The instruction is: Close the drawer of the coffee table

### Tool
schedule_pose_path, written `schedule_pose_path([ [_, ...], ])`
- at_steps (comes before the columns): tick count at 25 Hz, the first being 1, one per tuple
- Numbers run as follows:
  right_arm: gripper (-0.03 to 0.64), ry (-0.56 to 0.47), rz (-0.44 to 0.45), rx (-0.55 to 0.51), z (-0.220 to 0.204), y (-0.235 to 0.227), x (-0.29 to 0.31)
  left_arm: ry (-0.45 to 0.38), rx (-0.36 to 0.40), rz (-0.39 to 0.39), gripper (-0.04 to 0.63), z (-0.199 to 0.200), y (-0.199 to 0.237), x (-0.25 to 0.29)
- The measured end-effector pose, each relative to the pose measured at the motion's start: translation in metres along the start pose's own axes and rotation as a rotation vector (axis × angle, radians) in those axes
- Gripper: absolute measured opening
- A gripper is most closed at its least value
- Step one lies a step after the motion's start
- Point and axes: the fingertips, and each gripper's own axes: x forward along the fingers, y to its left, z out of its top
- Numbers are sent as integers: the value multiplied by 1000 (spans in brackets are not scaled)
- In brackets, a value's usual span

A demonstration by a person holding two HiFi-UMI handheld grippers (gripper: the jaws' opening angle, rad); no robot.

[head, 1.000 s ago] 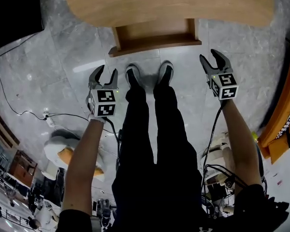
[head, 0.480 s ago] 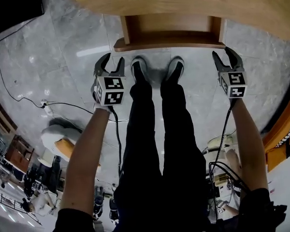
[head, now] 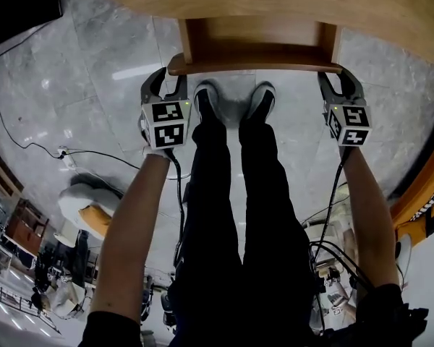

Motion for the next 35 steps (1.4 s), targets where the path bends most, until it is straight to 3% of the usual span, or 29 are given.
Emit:
schedule_pose_path([
  [4, 140, -1, -2, 43, 1, -6, -2, 8, 5, -8, 150, 7, -3, 2],
  [20, 140, -35, -1, 85, 32, -12, 1, -38, -40, -11, 144, 31, 11, -4],
  [28, 140, -118, -24, 99, 61, -24, 15, -121, -78, 24, 144, 64, 25, 5],
  [35, 138, -256, -61, 161, 91, -40, 32, -208, -82, 61, 145, 98, 41, 19],
])
